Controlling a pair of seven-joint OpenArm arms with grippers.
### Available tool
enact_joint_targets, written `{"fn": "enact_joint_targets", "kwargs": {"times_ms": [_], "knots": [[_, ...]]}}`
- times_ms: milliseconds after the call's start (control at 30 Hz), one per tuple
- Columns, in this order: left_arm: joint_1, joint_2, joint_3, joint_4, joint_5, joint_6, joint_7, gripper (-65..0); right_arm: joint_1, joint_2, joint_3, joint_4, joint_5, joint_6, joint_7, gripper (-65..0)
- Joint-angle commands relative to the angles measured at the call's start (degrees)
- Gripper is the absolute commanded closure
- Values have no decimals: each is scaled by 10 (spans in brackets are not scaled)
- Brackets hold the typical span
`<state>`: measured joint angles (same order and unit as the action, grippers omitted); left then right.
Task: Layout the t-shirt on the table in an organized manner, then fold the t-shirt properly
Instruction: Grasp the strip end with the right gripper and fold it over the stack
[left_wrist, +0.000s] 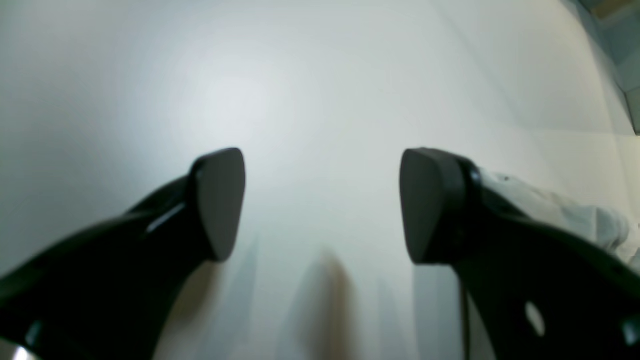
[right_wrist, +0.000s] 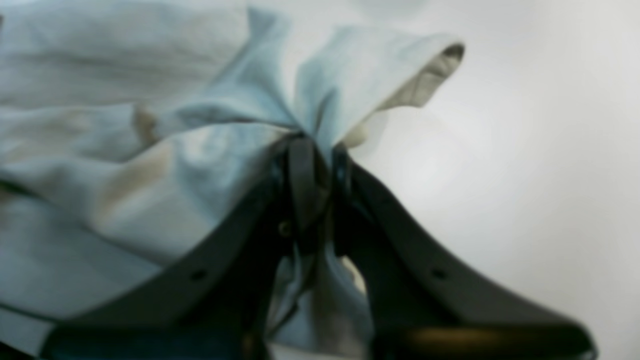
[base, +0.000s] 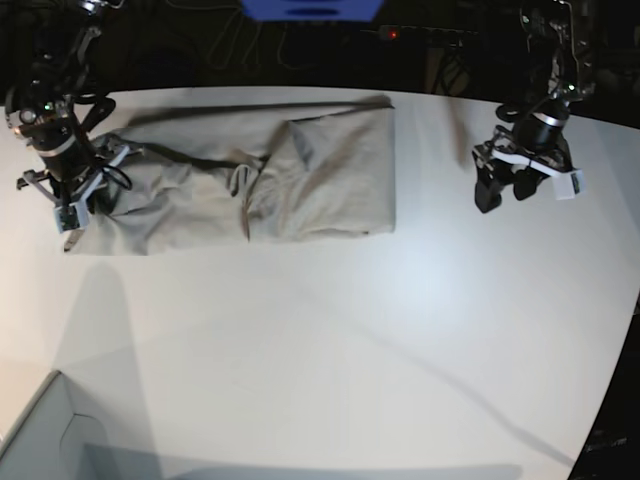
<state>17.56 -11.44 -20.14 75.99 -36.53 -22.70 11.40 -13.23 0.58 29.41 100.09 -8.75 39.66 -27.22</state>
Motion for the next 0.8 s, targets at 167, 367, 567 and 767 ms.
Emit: {"fn": "enact_joint_targets", "kwargs": {"times_ms": [167, 367, 567, 767], "knots": [[0, -6, -2, 8, -7, -7, -14, -467, -66, -12, -119, 114, 11, 3, 15, 0], [11, -6, -2, 8, -7, -7, -14, -467, -81, -42, -230, 126, -37, 3, 14, 0], [22, -6, -2, 9, -7, -7, -14, -467, -56, -81, -331, 126, -114, 3, 14, 0], [35, -6, -2, 11, -8, -7, -14, -467, -27, -91, -411, 72, -153, 3, 14, 0]]}}
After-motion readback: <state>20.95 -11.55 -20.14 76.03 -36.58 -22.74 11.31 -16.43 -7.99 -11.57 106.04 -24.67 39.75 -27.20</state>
